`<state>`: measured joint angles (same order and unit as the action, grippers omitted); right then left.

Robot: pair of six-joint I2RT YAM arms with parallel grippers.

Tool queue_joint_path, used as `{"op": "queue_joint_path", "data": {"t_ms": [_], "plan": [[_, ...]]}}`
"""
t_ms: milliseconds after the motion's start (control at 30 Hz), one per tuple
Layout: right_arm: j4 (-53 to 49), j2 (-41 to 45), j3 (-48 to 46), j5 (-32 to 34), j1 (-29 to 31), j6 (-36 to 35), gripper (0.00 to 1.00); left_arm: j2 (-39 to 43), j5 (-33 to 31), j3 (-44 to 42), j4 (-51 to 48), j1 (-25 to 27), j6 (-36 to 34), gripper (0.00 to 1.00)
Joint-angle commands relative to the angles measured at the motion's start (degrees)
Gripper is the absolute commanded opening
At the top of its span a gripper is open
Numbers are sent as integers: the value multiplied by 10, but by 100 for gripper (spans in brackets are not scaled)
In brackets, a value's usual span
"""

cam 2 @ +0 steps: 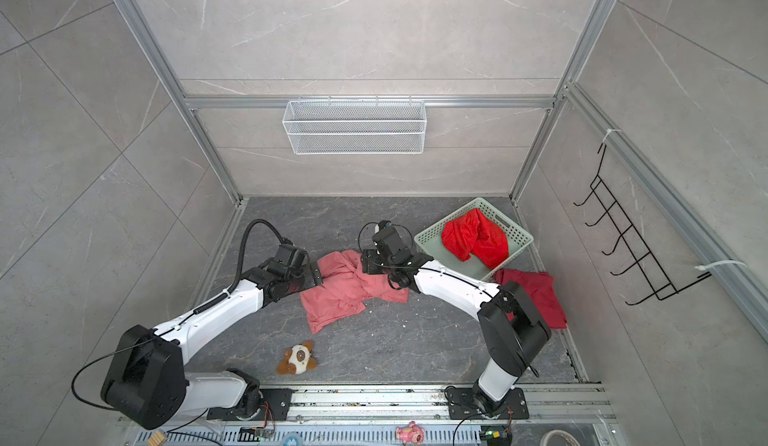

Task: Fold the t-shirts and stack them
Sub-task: 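Grasp the pink t-shirt edges with both grippers, spreading them apart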

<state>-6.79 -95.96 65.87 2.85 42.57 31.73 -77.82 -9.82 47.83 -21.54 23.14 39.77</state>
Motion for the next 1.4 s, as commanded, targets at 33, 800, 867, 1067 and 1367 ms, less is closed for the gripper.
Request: {"op": "queue_joint_path", "data": {"t_ms": [33,800,867,1067,1367], "plan": [[16,-20,13,87,56,1,75,-46,94,20,38,-52,13,78],[-81,-154,79,229,48,-29,0,-81,45,56,83,-56,1,0],[-92,-121,73,226,29,-36,0,-55,31,78,59,-56,-20,0],[-107,21,53,229,-12,-83,0,10,10,182,-22,-56,-160,0],[-121,200,39,209,-11,-95,0,112,-93,267,-73,-57,-308,0]]}}
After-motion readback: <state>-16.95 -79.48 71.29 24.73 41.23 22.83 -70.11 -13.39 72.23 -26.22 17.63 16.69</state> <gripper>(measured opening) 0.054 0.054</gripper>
